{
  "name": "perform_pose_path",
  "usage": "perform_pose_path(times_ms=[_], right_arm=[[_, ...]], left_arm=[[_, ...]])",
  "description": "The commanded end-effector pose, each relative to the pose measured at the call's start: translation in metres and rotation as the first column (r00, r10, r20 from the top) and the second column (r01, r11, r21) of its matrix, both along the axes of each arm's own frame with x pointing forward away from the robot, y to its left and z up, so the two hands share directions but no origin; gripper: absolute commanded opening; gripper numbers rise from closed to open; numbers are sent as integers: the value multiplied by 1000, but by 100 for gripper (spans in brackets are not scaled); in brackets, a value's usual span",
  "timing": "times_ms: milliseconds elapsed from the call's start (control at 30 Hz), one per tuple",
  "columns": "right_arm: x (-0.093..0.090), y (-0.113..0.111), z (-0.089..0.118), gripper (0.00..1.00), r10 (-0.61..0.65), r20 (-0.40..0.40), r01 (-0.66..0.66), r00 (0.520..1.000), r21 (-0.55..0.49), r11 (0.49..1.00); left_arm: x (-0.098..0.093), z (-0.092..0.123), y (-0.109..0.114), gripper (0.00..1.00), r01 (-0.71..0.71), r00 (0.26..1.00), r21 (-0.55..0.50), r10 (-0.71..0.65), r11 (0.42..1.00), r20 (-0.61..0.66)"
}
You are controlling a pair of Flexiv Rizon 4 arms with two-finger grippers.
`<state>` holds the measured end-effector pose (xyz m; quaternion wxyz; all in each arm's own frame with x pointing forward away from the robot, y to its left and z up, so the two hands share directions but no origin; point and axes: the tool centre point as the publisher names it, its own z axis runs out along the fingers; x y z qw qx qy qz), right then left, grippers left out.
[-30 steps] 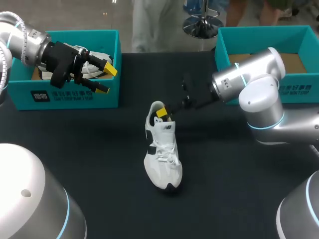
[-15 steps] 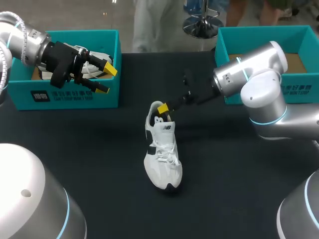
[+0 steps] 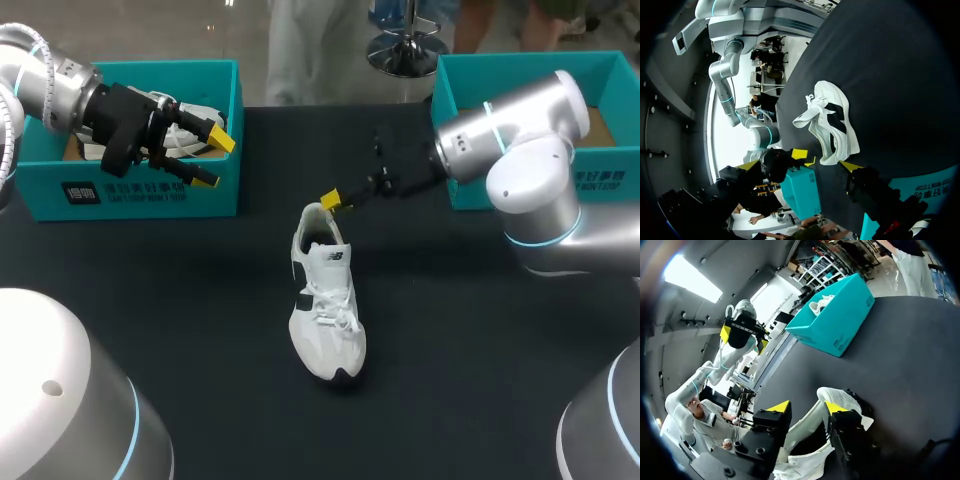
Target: Take the shoe out of the shoebox, open the shoe tongue, remove and reinsert the insole, then place the shoe into the shoebox
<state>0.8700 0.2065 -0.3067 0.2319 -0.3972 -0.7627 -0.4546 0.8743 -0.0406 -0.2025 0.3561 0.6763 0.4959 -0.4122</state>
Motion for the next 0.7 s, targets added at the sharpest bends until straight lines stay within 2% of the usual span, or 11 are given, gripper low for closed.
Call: perform_pose_path(times_ms=[33, 267, 333, 700], right_arm=[[-10, 1, 4, 0, -75, -11, 74, 997, -72, 995], [-7, 1, 7, 0, -150, -78, 127, 986, -239, 963], [-7, 0, 10, 0, -163, -72, 138, 984, -269, 953], [-7, 0, 10, 0, -163, -72, 138, 984, -269, 953]], left_arm=[[0, 0, 0, 100, 1, 1000, 2, -1, 1000, 1], [0, 0, 0, 100, 1, 1000, 2, -1, 1000, 1], [0, 0, 0, 100, 1, 1000, 2, -1, 1000, 1], [0, 0, 0, 100, 1, 1000, 2, -1, 1000, 1]])
